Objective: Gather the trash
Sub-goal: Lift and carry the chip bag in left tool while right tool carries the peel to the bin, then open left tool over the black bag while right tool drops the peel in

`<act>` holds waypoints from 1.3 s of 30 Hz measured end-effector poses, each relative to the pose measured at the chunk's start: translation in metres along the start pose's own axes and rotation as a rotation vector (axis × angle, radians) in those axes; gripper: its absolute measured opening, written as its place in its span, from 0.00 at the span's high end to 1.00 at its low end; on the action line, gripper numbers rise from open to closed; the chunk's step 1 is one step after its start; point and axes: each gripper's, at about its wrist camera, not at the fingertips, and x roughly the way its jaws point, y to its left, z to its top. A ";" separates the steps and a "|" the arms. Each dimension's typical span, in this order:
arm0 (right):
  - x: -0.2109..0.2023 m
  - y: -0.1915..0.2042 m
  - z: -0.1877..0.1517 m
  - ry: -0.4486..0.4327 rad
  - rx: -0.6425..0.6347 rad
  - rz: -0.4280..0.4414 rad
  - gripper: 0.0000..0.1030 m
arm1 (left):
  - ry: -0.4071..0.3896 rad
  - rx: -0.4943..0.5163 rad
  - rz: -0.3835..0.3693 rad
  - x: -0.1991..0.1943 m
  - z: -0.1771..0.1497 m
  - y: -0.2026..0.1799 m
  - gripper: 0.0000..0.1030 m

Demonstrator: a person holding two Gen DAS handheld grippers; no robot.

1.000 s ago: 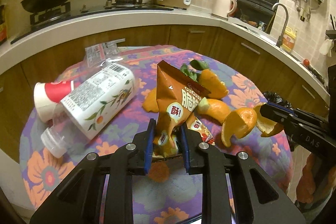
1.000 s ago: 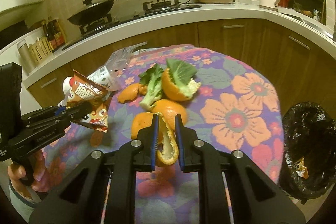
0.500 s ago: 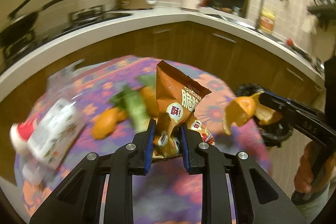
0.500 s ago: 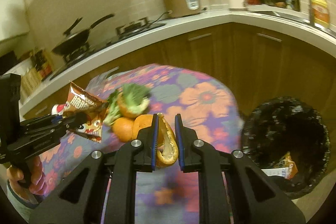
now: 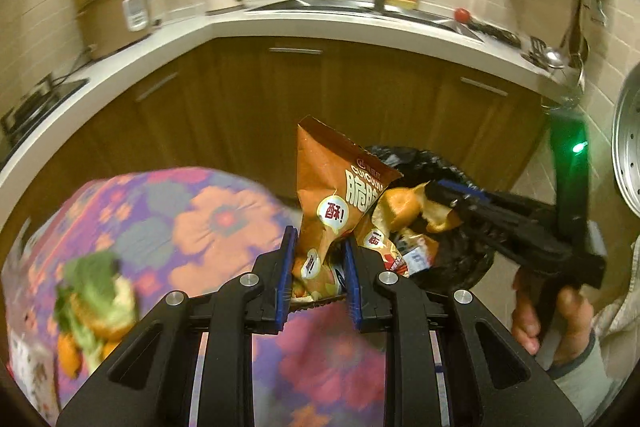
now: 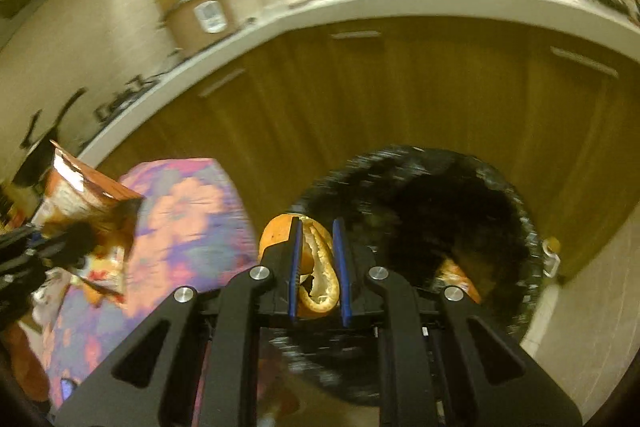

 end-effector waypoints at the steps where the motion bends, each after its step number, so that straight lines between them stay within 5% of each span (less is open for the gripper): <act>1: 0.005 -0.007 0.000 0.016 0.012 -0.007 0.87 | 0.004 0.003 -0.012 0.005 0.004 -0.004 0.80; 9: 0.016 -0.041 -0.006 0.050 0.074 -0.027 0.80 | 0.071 0.055 -0.068 0.056 0.025 -0.041 0.79; 14: 0.000 -0.059 -0.006 0.018 0.099 -0.076 0.61 | 0.108 0.082 -0.091 0.079 0.024 -0.056 0.57; 15: -0.006 -0.061 -0.006 0.001 0.101 -0.089 0.53 | 0.110 0.084 -0.093 0.082 0.023 -0.058 0.56; 19: -0.018 -0.065 -0.005 -0.016 0.108 -0.099 0.52 | 0.126 0.068 -0.101 0.085 0.017 -0.053 0.56; 27: -0.032 -0.037 -0.004 -0.028 0.057 -0.060 0.52 | 0.058 0.008 -0.090 0.043 0.014 -0.024 0.50; 39: -0.048 0.077 -0.006 -0.054 -0.148 0.084 0.52 | -0.150 -0.135 0.016 -0.073 -0.028 0.043 0.46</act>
